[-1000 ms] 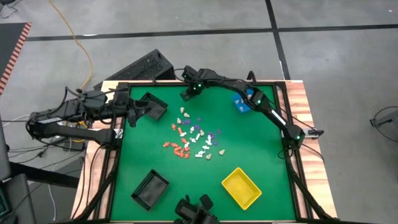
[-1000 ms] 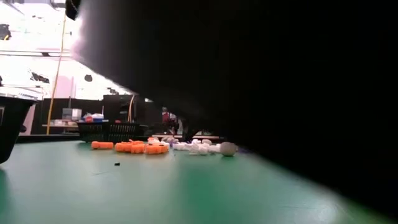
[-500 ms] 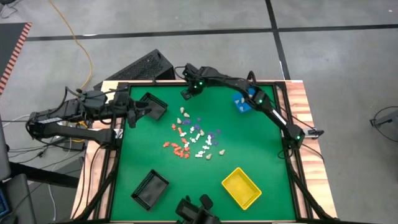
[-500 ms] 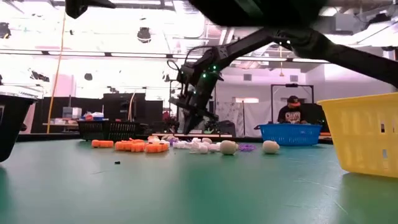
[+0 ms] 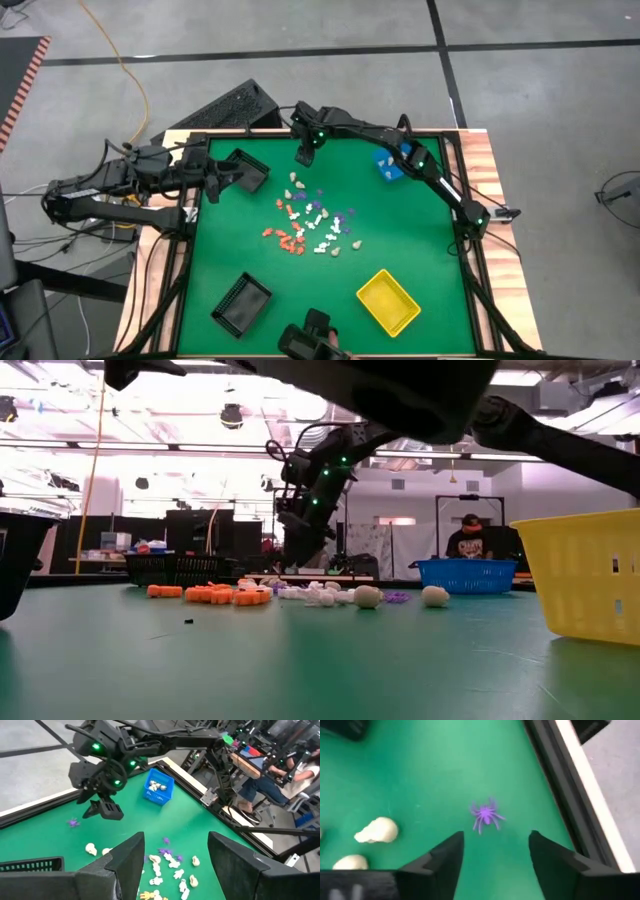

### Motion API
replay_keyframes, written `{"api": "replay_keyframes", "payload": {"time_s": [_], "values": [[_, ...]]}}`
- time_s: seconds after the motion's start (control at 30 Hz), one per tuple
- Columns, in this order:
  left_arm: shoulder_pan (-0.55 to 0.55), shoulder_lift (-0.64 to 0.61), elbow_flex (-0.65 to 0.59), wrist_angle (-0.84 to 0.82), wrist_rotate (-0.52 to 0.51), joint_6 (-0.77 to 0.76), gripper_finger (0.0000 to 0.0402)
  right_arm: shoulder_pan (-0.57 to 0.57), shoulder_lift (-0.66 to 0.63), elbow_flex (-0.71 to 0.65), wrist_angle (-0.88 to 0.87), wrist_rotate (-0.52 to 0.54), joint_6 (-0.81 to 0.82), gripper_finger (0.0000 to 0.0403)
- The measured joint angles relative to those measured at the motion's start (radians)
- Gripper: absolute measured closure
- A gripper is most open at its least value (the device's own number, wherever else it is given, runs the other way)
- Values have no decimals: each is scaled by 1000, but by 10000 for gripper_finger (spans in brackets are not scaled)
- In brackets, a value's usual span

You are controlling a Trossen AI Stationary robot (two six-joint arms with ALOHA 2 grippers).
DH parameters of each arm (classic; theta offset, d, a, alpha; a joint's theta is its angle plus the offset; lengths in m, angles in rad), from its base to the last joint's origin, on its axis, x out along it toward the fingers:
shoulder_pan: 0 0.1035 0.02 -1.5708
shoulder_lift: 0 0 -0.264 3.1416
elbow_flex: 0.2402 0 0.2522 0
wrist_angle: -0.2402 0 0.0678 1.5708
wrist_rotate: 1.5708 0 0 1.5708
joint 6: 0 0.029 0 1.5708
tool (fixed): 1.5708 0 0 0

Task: Sort Halloween decoration
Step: Put the purple spider toy into the top black basket

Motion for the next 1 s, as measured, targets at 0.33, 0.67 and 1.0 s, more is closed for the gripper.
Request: {"api": "replay_keyframes", "payload": {"time_s": [0.33, 0.67, 1.0], "values": [[7, 15, 1, -7, -75, 34, 205, -8, -39, -1, -41, 29, 74, 188], [195, 298, 1, 58, 51, 245, 392, 12, -424, 0, -270, 62, 97, 383], [484, 719, 54, 147, 300, 213, 401, 107, -744, 0, -328, 229, 200, 389]]}}
